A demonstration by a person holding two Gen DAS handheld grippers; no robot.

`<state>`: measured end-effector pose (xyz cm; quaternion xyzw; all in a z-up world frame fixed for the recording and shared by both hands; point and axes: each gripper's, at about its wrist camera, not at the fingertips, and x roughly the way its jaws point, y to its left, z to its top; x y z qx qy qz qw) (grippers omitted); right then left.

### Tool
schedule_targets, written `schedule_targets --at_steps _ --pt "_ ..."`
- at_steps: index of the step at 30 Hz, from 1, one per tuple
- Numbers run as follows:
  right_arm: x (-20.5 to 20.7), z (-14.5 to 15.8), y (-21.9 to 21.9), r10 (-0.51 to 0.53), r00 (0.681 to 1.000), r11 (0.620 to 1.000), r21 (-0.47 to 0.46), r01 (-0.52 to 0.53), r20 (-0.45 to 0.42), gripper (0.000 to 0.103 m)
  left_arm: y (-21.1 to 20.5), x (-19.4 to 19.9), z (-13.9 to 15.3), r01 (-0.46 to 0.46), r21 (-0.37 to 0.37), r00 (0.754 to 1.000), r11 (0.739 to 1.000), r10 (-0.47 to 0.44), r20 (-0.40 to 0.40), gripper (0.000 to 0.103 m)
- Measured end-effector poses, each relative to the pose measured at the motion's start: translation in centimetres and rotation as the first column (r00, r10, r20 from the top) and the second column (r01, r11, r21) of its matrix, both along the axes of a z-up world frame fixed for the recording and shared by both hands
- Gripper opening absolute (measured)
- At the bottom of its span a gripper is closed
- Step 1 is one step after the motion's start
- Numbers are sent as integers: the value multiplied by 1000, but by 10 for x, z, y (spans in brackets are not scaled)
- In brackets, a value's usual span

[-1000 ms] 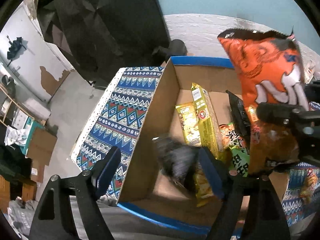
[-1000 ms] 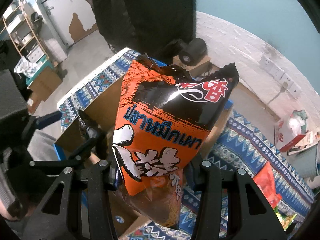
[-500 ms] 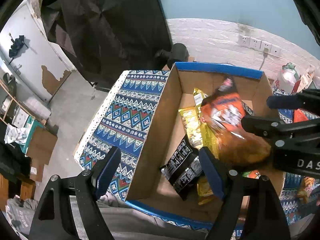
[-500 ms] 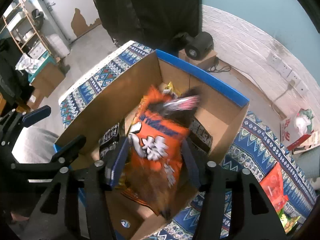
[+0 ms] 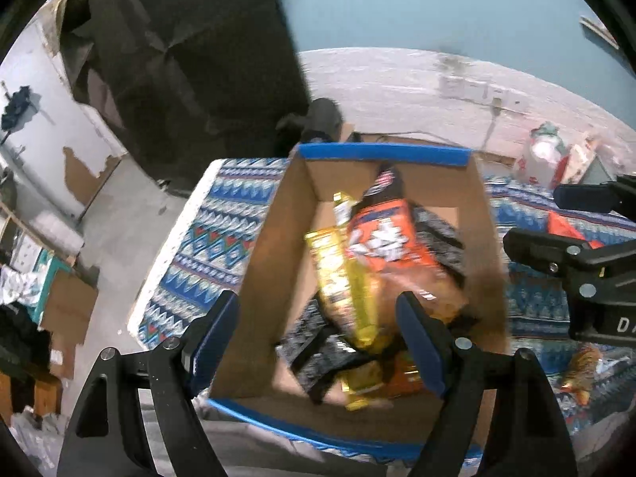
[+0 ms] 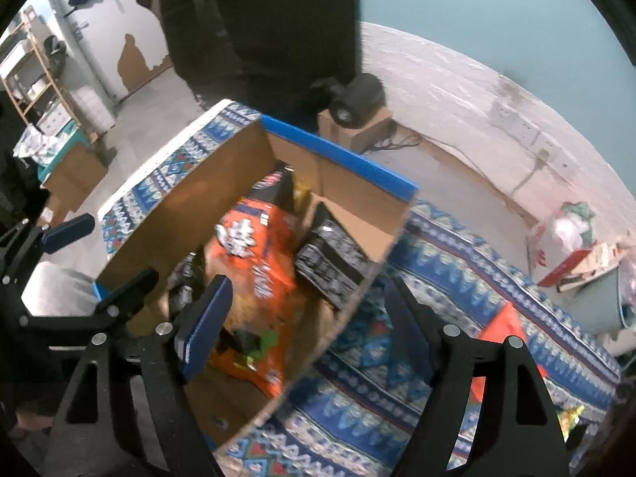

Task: Organize snacks
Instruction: 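Move both open tools back over the remaining snacks on the cloth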

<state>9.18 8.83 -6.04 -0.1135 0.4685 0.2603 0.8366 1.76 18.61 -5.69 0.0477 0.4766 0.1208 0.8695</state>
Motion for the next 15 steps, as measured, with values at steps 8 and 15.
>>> schedule_targets --at_steps 8,15 --pt "-7 7 -63 -75 997 997 -33 75 9 79 -41 -5 8 97 -6 995 995 -97 10 82" --pt "-19 3 -118 -155 988 987 -50 154 -9 79 -81 -4 7 185 -33 983 982 -186 -5 82"
